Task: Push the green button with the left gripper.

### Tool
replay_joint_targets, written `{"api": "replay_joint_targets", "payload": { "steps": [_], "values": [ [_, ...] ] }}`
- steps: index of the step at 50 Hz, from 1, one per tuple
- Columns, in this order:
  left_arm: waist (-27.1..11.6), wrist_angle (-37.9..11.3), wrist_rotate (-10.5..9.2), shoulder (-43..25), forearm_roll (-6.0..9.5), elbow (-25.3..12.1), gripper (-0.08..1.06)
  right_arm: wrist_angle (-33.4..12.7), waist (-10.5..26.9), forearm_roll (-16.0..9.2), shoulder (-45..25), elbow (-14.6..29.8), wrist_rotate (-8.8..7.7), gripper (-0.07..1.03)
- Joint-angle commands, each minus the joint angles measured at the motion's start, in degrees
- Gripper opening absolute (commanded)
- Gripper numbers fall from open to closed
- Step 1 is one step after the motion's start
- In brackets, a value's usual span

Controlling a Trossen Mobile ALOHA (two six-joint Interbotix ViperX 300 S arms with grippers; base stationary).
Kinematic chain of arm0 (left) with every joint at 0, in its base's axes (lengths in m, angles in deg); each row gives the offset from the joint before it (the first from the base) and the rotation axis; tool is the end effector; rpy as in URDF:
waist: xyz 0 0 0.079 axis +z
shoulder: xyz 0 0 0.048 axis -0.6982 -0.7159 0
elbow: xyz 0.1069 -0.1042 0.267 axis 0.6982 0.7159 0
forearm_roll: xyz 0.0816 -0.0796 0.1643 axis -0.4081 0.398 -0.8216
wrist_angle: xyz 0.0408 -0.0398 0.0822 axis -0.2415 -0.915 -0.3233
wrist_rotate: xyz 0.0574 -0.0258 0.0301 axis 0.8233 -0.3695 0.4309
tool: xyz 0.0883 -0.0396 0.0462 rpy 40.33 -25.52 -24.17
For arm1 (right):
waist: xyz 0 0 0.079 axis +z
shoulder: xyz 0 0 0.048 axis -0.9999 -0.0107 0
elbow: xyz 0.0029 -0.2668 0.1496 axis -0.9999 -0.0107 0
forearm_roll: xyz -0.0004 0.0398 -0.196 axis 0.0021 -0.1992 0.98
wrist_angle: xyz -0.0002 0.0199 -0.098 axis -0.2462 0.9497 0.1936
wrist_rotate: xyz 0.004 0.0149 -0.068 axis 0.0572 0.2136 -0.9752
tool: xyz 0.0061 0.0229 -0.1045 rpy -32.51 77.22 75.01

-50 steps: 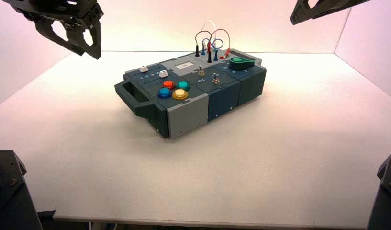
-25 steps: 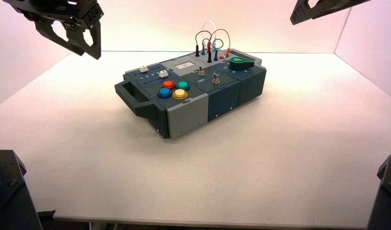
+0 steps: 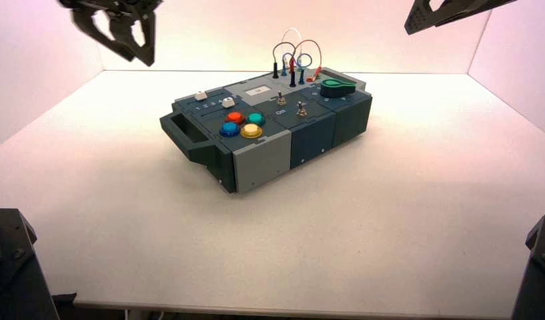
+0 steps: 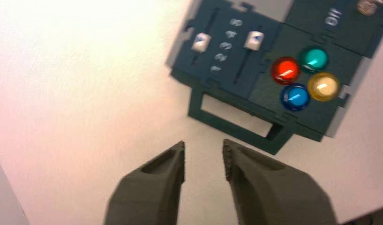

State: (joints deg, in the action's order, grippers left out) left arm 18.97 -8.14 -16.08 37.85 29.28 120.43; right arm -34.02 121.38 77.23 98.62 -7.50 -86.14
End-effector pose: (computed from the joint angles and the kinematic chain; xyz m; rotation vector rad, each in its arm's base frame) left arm 0.2625 -0.1122 0.1273 0.4091 1.1458 -0.4086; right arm 0.1923 0.1183 0.1832 -0.2440 0.8102 0.5195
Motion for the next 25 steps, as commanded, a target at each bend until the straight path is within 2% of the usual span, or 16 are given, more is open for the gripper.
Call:
{"api": "replay_joint_targets", "payload": {
  "steps": [1, 8, 10, 15, 25],
  "values": [
    [-3.43, -3.52, 3.87, -3.25, 0.0, -5.98, 0.21, 0.53, -0.18, -0.18, -0.09, 0.79, 0.18, 0.67],
    [-4.92, -7.73, 8.44, -8.09, 0.26, -10.28, 0.07, 0.62, -0.18, -0.18, -0.18, 0.79, 0.09, 0.67],
    [-5.01, -8.09, 9.05, -9.14, 0.44, -10.99, 0.05, 0.79, -0.18, -0.18, -0.18, 0.7, 0.18, 0.67],
    [-5.98, -7.82, 9.93, -11.95, 1.05, -12.48, 0.02, 0.88, -0.18, -0.18, -0.09, 0.7, 0.18, 0.67],
    [-9.32, -6.06, 10.55, -16.08, 1.23, -15.29, -0.02, 0.88, -0.18, -0.18, 0.09, 0.7, 0.09, 0.67]
  ]
}}
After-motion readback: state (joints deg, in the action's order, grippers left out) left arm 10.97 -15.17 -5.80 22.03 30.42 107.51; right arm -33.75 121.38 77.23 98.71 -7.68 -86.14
